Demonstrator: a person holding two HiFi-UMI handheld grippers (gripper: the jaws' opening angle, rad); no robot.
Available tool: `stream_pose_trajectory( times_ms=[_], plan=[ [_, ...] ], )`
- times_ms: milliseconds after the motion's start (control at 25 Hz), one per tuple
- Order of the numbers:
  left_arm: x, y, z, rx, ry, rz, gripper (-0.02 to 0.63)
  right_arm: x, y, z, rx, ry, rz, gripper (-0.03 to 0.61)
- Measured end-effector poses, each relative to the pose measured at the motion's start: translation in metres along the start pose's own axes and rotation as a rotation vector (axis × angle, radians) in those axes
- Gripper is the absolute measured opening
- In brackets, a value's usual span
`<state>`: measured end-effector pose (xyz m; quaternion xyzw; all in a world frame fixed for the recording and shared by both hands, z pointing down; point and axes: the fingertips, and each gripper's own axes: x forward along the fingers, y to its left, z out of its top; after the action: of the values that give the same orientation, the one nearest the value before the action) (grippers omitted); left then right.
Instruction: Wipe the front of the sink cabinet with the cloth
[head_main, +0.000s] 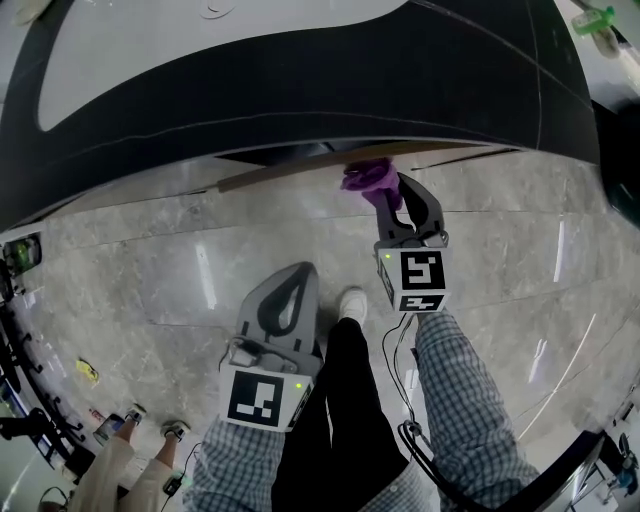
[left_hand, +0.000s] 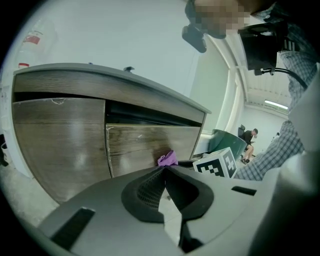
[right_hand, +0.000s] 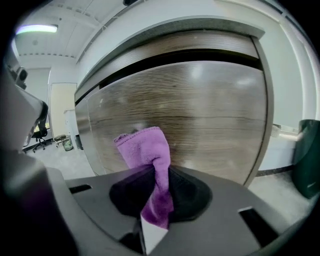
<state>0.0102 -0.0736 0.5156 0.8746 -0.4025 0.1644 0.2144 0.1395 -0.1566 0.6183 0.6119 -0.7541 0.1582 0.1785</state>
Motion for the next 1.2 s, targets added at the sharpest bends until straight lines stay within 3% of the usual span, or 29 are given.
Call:
stream_pose_trajectory(
  times_ms=[320, 480, 640, 840, 1200],
  plan=[
    [0.022, -0.019, 0.003, -0.017, 0.010, -0.023, 0.011, -0.020, -0.097, -0.015, 0.084, -0.010, -0.183, 0.077],
    [0.028, -0.025, 0.005, 0.014, -0.018, -0.036, 0.011, -0.032, -0.142, -0.018, 0.108, -0.025, -0.270, 0.077],
    [0.030, -0.026, 0.001, -0.005, 0.014, -0.038, 0.011, -0.043, -0.177, -0.022, 0.163, -0.042, -0.358, 0.076],
    [0.027, -0.023, 0.002, -0.003, 0.012, -0.039, 0.011, -0.042, -0.181, -0.034, 0.188, -0.019, -0.382, 0.075],
    [0.021, -0.011, -0.003, -0.017, 0.009, -0.022, 0.011, -0.016, -0.139, -0.050, 0.192, 0.020, -0.314, 0.075]
  ],
)
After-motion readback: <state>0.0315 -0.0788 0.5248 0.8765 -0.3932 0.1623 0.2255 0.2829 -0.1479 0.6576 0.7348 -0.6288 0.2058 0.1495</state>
